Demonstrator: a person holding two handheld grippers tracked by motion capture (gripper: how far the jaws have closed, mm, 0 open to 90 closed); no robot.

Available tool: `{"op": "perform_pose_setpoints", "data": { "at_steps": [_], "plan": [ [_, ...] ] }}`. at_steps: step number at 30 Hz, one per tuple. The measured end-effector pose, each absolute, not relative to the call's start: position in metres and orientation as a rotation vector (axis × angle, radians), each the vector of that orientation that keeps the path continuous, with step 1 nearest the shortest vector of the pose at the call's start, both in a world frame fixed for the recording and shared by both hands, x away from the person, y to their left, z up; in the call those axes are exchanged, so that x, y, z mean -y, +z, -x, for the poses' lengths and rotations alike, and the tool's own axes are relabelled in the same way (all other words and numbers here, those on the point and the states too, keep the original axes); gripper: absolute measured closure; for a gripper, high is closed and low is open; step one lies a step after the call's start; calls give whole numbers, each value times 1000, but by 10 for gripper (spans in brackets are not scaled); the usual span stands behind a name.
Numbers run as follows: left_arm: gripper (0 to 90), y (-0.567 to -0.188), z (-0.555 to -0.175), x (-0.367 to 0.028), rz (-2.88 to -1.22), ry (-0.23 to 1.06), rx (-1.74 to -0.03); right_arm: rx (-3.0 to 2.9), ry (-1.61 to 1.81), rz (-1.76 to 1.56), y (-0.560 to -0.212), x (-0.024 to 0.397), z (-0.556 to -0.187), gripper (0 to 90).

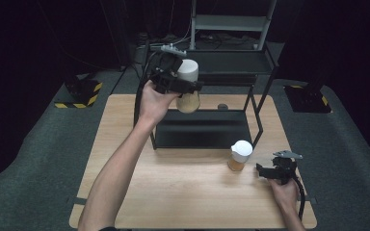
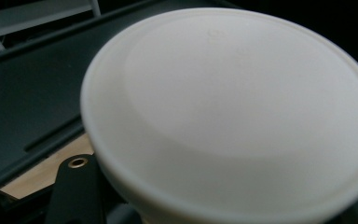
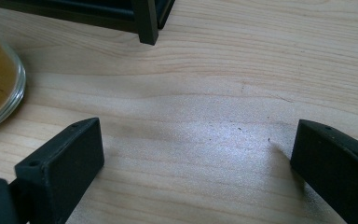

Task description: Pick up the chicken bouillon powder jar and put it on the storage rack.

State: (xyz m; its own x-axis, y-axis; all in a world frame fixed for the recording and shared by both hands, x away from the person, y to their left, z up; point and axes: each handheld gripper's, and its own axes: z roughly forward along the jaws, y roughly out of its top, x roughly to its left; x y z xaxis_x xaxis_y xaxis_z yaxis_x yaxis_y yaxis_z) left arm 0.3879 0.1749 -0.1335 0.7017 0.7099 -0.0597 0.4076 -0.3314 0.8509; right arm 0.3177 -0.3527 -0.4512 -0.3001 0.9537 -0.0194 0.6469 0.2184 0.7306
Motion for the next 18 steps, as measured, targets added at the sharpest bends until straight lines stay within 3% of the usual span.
{"op": "perform_pose_setpoints", "data": {
  "at_steps": [18],
  "plan": [
    [353, -91, -430, -158, -1884, 481, -999, -2027, 864, -1474, -451, 353, -318, 22]
  ]
}}
